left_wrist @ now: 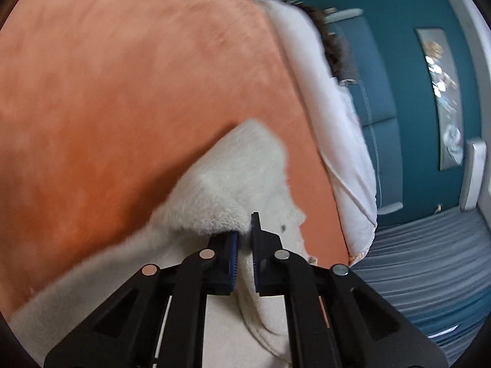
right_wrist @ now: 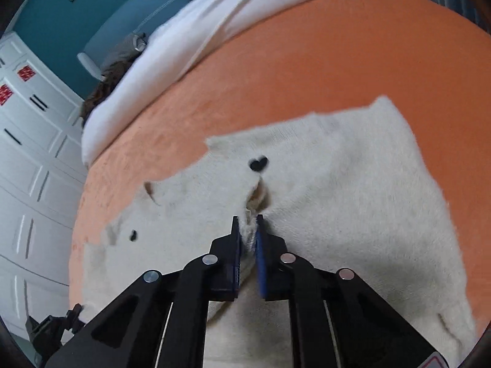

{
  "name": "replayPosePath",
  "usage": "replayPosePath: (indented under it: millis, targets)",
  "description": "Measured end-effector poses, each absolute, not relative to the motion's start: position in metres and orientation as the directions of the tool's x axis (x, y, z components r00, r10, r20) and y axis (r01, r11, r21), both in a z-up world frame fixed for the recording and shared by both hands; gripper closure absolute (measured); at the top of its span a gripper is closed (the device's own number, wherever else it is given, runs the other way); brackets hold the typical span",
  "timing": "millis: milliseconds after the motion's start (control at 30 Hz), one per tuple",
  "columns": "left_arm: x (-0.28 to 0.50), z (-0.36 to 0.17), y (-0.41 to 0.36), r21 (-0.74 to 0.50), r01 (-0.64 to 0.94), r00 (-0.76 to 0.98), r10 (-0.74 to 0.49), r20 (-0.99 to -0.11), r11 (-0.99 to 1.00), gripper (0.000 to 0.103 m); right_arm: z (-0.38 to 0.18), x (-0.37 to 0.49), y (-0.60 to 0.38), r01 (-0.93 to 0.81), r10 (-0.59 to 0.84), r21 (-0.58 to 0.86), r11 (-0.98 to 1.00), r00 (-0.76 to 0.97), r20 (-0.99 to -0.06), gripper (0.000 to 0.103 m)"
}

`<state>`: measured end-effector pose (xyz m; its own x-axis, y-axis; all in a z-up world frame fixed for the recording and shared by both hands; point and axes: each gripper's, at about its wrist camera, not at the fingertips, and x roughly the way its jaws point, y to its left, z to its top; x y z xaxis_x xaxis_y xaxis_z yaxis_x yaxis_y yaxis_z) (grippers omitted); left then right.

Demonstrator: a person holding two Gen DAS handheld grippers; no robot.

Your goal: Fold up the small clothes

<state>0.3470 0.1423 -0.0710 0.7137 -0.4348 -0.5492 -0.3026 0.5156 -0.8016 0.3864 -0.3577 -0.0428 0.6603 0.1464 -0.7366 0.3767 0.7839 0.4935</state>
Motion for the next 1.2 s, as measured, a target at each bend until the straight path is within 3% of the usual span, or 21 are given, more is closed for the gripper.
replayPosePath:
  millis: [133, 167, 267, 300, 400, 467, 533, 600, 633, 700, 800, 900, 1000, 1133, 1167, 1200]
  targets:
    - [0.341, -0.055, 0.143, -0.776, -0.252, 0.749, -0.392, -0.535, 0.578, 0.097, 0.031, 0.327, -0.372, 0.248, 0.095, 0.548, 0.799, 0.848, -0.522, 0.097]
    - [0.34, -0.064, 0.141, -0.756, -0.255, 0.734, -0.388, -0.557, 0.602, 0.097, 0.029, 0.316, -0.378, 0.264, 0.045, 0.5, 0.825, 0.851, -0.523, 0.097]
    - [0.342, -0.117, 0.13, -0.659, -0.354, 0.625, -0.356, -0.694, 0.664, 0.097, -0.065, 0.321, -0.414, 0.466, 0.024, 0.414, 0.782, 0.642, -0.767, 0.098]
    - [0.335, -0.131, 0.132, -0.681, -0.373, 0.624, -0.372, -0.687, 0.631, 0.097, -0.086, 0.317, -0.424, 0.506, 0.044, 0.426, 0.75, 0.605, -0.795, 0.098]
    - [0.329, -0.126, 0.131, -0.674, -0.332, 0.662, -0.347, -0.664, 0.66, 0.097, -0.076, 0.295, -0.431, 0.475, 0.061, 0.531, 0.701, 0.703, -0.709, 0.098]
    - [0.329, -0.128, 0.126, -0.65, -0.308, 0.669, -0.327, -0.667, 0.695, 0.097, -0.093, 0.302, -0.427, 0.495, 0.019, 0.438, 0.751, 0.647, -0.763, 0.099]
    - [0.327, -0.131, 0.124, -0.643, -0.288, 0.687, -0.314, -0.655, 0.71, 0.096, -0.109, 0.306, -0.431, 0.481, 0.059, 0.447, 0.754, 0.629, -0.775, 0.101]
    - [0.32, -0.13, 0.12, -0.627, -0.242, 0.711, -0.305, -0.634, 0.741, 0.095, -0.086, 0.306, -0.43, 0.478, 0.048, 0.423, 0.769, 0.618, -0.785, 0.096]
    - [0.318, -0.13, 0.118, -0.624, -0.225, 0.719, -0.305, -0.624, 0.748, 0.095, -0.067, 0.302, -0.424, 0.496, -0.019, 0.37, 0.786, 0.617, -0.787, 0.086]
    - [0.315, -0.134, 0.122, -0.65, -0.203, 0.74, -0.32, -0.592, 0.733, 0.094, -0.023, 0.299, -0.401, 0.468, -0.134, 0.277, 0.839, 0.672, -0.728, 0.083]
    - [0.313, -0.135, 0.121, -0.657, -0.185, 0.753, -0.324, -0.572, 0.731, 0.093, 0.007, 0.346, -0.337, 0.215, 0.09, 0.335, 0.917, 0.708, -0.7, 0.078]
    - [0.312, -0.135, 0.12, -0.66, -0.169, 0.762, -0.327, -0.559, 0.732, 0.093, 0.001, 0.43, -0.236, -0.126, 0.4, 0.411, 0.903, 0.596, -0.696, 0.067]
    - [0.311, -0.136, 0.119, -0.661, -0.153, 0.771, -0.33, -0.545, 0.735, 0.093, -0.025, 0.501, -0.154, -0.261, 0.457, 0.376, 0.889, 0.457, -0.763, 0.062]
    - [0.309, -0.139, 0.117, -0.654, -0.133, 0.782, -0.326, -0.53, 0.744, 0.092, -0.059, 0.565, -0.086, -0.3, 0.448, 0.35, 0.887, 0.382, -0.808, 0.055]
    - [0.309, -0.139, 0.116, -0.649, -0.13, 0.784, -0.323, -0.53, 0.75, 0.092, -0.066, 0.574, -0.075, -0.309, 0.443, 0.341, 0.888, 0.374, -0.815, 0.055]
    - [0.308, -0.139, 0.115, -0.646, -0.126, 0.787, -0.321, -0.528, 0.753, 0.092, -0.072, 0.574, -0.069, -0.325, 0.438, 0.33, 0.886, 0.357, -0.825, 0.062]
